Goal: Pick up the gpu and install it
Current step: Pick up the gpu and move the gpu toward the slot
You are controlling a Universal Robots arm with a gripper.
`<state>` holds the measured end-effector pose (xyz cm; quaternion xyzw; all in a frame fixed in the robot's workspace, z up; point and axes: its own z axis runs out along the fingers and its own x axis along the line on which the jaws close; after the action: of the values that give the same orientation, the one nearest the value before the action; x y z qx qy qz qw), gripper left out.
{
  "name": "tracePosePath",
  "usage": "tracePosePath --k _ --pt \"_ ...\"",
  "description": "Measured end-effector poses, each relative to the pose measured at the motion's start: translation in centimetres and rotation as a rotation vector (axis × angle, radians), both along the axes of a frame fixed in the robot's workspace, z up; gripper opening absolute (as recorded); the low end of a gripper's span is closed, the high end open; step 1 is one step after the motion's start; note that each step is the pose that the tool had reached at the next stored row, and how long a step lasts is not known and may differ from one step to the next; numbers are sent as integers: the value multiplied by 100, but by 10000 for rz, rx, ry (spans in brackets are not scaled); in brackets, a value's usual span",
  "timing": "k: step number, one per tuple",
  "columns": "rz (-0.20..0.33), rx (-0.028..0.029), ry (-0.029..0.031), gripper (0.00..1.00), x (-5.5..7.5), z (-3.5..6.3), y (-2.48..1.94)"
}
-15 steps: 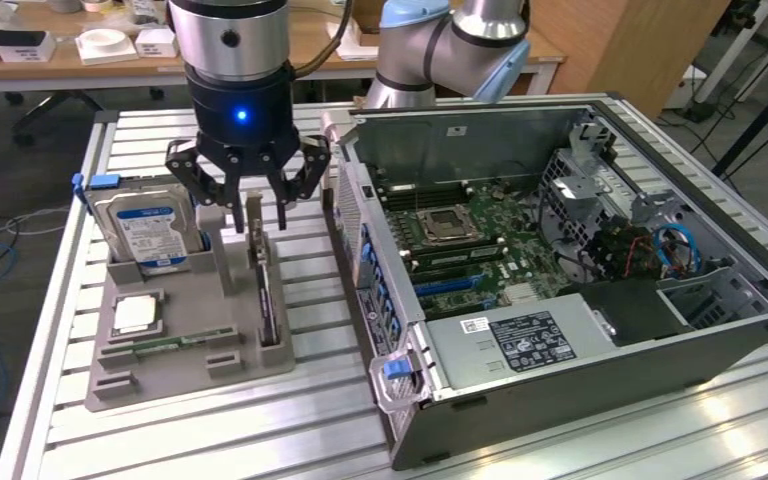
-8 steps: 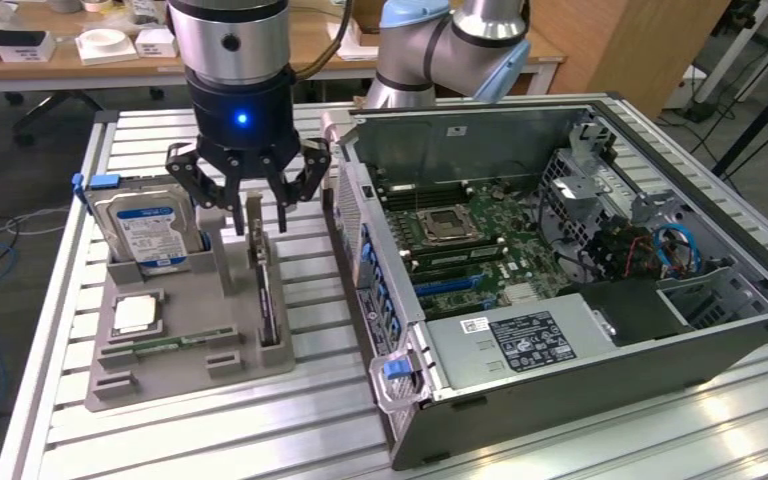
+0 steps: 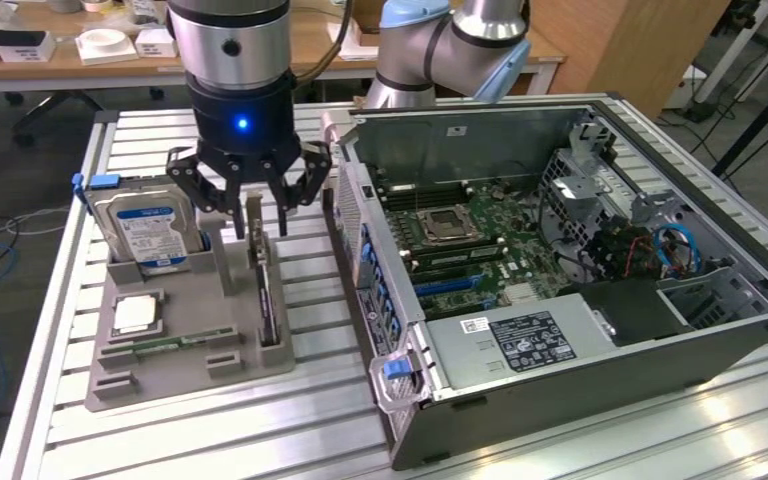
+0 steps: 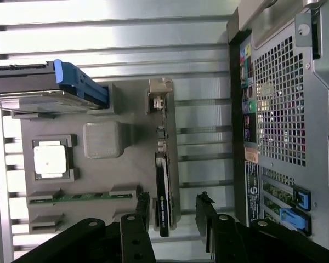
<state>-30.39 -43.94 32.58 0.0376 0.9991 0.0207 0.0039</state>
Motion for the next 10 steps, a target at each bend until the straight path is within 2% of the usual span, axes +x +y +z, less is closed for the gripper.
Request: tracePosePath --k 10 --pt "-1 0 -1 47 0 -14 -47"
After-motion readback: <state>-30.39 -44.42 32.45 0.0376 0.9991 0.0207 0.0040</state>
